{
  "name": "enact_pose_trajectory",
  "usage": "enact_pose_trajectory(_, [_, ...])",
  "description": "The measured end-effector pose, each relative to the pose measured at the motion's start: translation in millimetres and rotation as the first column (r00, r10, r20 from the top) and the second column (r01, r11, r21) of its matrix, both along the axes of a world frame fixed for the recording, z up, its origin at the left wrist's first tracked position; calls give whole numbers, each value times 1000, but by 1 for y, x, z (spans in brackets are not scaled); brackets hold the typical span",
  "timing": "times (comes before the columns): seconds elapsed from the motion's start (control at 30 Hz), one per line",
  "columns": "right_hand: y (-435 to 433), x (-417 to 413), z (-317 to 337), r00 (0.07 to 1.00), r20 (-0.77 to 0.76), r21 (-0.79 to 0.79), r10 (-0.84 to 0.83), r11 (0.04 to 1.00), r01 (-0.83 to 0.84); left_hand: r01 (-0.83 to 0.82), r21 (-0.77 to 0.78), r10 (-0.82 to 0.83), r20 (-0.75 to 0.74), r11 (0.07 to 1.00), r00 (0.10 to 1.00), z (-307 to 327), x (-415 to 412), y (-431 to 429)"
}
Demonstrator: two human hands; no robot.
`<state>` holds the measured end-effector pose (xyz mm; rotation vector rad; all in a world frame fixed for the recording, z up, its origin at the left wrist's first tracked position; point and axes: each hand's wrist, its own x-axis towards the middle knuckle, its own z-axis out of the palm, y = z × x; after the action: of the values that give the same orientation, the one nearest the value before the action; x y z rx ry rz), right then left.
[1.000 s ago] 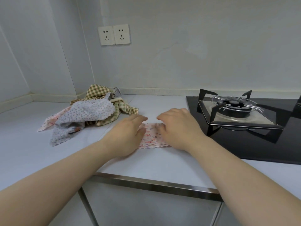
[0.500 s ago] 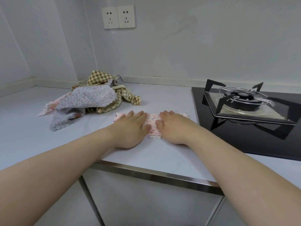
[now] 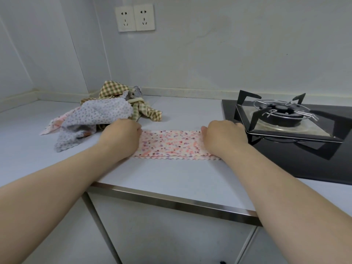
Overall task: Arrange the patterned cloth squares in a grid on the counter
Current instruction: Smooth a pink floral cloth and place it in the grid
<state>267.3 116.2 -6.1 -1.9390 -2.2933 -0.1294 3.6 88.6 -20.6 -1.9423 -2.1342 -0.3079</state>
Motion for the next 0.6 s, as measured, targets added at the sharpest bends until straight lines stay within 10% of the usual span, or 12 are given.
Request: enact_pose_trajectory(0.6, [12,8,2,937,-347,-102,30,992,-70,12,145,-90,545,989,833,14,13,-11])
